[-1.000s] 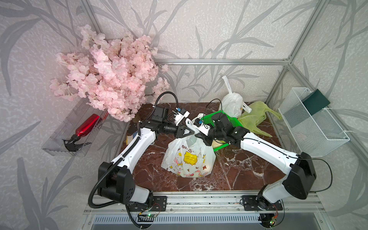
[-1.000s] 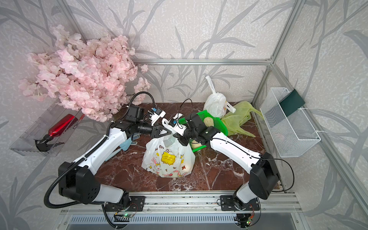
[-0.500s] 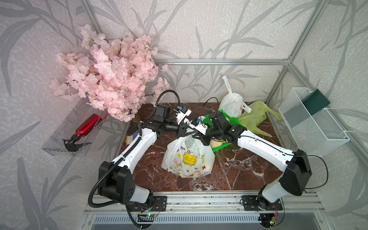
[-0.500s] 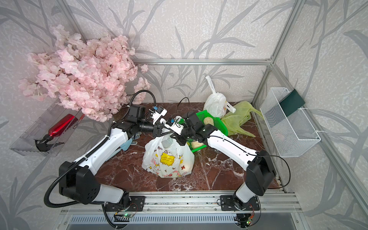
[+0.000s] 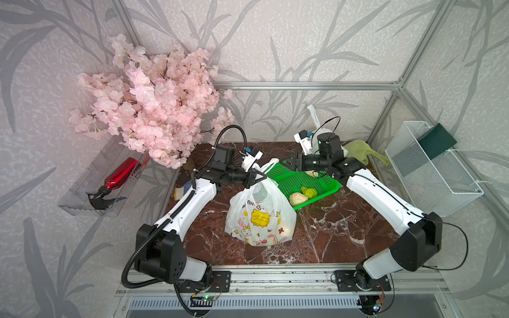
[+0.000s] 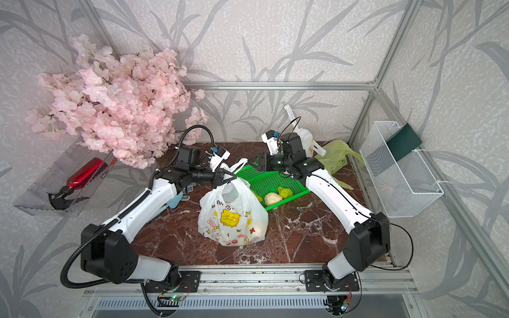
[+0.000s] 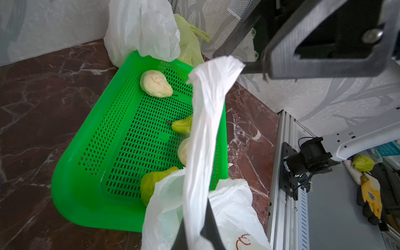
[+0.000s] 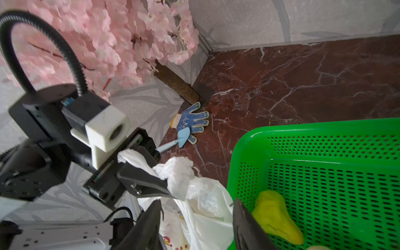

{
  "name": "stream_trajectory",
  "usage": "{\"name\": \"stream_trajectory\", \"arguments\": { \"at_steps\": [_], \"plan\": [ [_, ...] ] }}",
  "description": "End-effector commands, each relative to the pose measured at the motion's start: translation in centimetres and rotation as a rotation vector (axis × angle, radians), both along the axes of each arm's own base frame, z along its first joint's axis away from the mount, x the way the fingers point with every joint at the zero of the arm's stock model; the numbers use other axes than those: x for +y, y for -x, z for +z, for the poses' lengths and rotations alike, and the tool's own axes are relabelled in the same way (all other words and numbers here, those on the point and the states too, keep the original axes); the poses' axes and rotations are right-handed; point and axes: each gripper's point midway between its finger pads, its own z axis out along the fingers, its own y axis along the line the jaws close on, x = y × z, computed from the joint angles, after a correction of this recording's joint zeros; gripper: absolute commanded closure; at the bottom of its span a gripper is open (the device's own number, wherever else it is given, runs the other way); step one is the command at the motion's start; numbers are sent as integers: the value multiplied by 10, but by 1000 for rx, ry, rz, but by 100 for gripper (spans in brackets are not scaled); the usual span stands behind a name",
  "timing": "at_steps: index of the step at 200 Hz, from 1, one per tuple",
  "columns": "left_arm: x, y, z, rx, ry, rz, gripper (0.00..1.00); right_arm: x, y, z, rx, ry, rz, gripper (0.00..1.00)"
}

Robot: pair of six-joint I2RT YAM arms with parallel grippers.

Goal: Place the pears into plastic bags & tie knots
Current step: Tie the plastic bag at the center of the board.

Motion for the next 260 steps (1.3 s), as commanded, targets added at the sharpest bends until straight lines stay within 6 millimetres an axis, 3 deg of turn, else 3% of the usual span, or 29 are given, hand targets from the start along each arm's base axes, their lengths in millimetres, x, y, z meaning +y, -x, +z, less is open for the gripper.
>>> {"name": "stream_trajectory", "arguments": {
  "at_steps": [1, 74, 80, 106, 134, 153, 182, 214, 241, 260],
  "plan": [
    [5, -1, 12, -103, -24, 10, 100, 11, -3, -4, 208, -73, -70, 46],
    [1, 7, 16, -110, -16, -18, 100, 39, -15, -1, 232, -92, -50, 55],
    [1, 8, 16, -109, -17, -21, 100, 42, -21, -13, 257, -82, -57, 55],
    [2, 10, 14, -105, -27, -22, 100, 47, -25, -13, 255, -103, -55, 56],
    [3, 12, 13, -107, -36, -26, 100, 46, -31, -15, 224, -110, -73, 69],
    [3, 14, 14, -108, -30, -32, 100, 44, -34, -11, 225, -150, -86, 54],
    [3, 15, 13, -106, -33, -35, 100, 45, -36, -7, 228, -131, -86, 49],
    [3, 15, 16, -108, -25, -38, 100, 46, -40, -19, 252, -98, -94, 48],
    [3, 16, 15, -107, -27, -40, 100, 50, -43, -15, 250, -120, -90, 44],
    [4, 15, 15, -111, -34, -33, 100, 52, -43, -11, 245, -121, -80, 53]
  ]
}}
